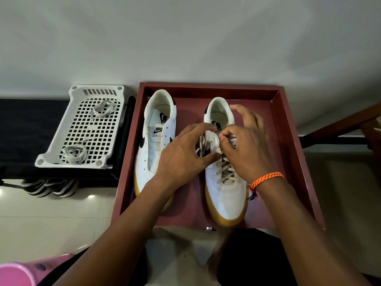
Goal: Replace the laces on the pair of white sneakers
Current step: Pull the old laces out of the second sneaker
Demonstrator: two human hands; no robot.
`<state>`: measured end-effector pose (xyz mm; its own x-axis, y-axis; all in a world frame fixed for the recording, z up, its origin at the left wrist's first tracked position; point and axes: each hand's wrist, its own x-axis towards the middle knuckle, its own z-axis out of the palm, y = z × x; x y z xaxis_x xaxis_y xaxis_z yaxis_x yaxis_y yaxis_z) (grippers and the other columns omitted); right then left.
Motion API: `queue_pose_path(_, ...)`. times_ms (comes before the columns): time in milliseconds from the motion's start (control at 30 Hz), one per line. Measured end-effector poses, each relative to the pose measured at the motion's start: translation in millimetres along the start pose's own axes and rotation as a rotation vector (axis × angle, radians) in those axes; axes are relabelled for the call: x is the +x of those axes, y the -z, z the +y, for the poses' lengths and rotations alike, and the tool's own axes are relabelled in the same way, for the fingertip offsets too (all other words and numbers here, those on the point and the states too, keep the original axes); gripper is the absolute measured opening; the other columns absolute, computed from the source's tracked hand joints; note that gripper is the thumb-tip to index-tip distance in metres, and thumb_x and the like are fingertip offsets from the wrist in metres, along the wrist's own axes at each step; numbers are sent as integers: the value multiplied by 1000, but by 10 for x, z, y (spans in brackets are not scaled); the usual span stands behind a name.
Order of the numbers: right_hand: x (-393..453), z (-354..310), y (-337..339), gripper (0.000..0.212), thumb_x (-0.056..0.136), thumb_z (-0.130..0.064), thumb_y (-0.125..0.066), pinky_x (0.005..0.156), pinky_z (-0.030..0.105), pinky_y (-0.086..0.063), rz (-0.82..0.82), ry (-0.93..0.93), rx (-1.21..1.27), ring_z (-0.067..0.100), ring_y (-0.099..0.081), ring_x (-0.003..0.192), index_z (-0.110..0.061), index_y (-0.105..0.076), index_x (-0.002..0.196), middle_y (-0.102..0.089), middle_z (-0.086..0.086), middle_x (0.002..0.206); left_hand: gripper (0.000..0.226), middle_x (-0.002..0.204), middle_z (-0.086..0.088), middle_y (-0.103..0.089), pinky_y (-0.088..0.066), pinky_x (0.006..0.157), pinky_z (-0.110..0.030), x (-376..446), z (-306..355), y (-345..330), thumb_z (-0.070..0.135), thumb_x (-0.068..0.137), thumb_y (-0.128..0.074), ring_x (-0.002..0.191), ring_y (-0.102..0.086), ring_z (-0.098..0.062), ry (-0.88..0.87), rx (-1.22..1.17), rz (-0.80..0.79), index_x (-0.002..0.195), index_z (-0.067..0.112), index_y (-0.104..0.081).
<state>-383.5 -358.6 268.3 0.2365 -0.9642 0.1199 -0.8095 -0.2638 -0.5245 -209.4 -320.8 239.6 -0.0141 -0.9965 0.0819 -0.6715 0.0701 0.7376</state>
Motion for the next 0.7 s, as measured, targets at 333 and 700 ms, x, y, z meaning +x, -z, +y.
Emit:
queue_pose_path(333, 143, 109, 200, 45, 82, 14, -54, 92, 17, -45, 173, -120, 487, 9, -57, 105, -30, -54, 73, -57, 1, 114, 59, 126, 24, -64, -62, 80, -41, -8, 26, 17, 59, 82, -83, 104, -68, -2, 6, 33, -15, 132, 53, -53)
queue_pose_path(700, -20, -49, 55, 18, 95, -19, -64, 111, 47, -29, -92, -69, 4, 18, -21, 152, -30, -76, 104, -32, -11, 166, 60, 123, 23, -64, -62, 82, -40, -6, 12, -5, 55, 81, -84, 106, -68, -2, 12, 12, -12, 133, 51, -56)
